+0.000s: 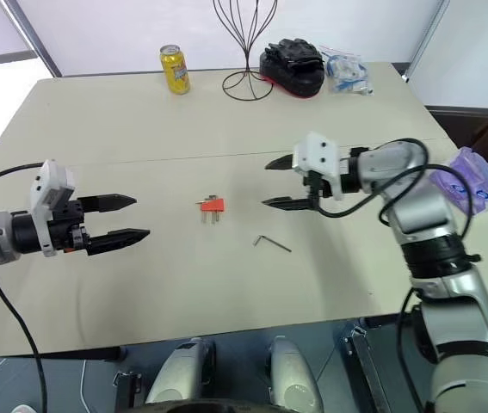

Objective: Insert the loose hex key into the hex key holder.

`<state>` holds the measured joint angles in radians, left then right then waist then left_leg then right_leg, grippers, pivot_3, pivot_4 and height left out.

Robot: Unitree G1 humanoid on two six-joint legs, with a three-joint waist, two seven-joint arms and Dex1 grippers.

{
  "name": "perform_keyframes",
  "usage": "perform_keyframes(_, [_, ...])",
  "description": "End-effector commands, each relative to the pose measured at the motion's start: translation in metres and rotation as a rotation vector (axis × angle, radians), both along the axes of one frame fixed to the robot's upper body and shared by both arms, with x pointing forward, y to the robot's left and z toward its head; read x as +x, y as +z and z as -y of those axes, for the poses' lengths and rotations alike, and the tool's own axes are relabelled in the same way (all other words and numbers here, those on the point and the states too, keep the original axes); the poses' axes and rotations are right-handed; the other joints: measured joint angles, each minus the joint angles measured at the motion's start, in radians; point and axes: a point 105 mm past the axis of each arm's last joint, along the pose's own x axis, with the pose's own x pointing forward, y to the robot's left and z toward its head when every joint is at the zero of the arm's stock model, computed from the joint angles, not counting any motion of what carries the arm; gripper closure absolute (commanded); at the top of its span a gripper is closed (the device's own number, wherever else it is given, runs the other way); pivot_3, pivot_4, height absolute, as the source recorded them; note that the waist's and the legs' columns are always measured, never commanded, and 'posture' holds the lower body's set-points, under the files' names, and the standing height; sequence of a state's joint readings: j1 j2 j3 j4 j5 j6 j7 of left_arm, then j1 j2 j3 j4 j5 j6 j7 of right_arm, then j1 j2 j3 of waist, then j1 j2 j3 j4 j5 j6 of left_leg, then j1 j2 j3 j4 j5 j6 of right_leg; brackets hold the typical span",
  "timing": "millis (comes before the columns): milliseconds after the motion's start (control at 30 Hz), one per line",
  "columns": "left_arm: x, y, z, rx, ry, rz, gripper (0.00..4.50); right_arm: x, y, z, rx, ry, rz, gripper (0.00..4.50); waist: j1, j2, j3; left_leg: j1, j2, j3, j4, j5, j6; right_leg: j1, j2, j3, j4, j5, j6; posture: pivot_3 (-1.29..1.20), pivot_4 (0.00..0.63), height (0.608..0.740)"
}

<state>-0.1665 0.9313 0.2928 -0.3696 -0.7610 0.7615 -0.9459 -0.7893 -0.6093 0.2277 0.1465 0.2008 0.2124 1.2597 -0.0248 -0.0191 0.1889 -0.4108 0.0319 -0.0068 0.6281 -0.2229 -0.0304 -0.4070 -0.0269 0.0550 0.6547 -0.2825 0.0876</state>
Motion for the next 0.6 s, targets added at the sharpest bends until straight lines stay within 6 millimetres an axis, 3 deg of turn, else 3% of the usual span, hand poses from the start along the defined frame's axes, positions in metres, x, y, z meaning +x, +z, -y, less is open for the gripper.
perform_keyframes(33, [-0.003,0.01,0.002,-0.009,0.015,0.044,0.01,0.008,-0.006,-0.019,-0.03,0.063,-0.003,0.99,0.0,0.0,0.0,0.0,0.0,0.0,0.0,0.0,0.0,0.0,0.0,0.0,0.0,0.0,0.0,0.0,0.15,0.74])
perform_keyframes(167, [-0.008,0.01,0.004,-0.009,0.037,0.05,0.01,0.027,-0.032,-0.043,-0.093,0.091,-0.009,0.99,0.001,0.0,0.0,0.0,0.0,0.0,0.0,0.0,0.0,0.0,-0.001,0.0,0.0,0.0,0.0,0.0,0.15,0.74])
perform_keyframes(333, [-0.017,0.009,0.005,-0.003,0.065,0.057,0.01,0.043,-0.04,-0.069,-0.084,0.095,0.002,0.99,-0.003,0.0,0.0,0.0,0.0,0.0,0.0,0.0,0.0,0.0,-0.001,0.0,0.0,0.0,0.0,0.0,0.15,0.74])
perform_keyframes(600, [-0.026,0.008,0.006,-0.007,0.099,0.067,0.01,0.056,-0.058,-0.074,-0.197,0.068,0.084,0.99,-0.018,0.0,0.0,0.0,-0.001,-0.001,-0.001,0.0,-0.001,0.0,-0.003,0.0,0.0,0.001,0.0,0.0,0.15,0.74])
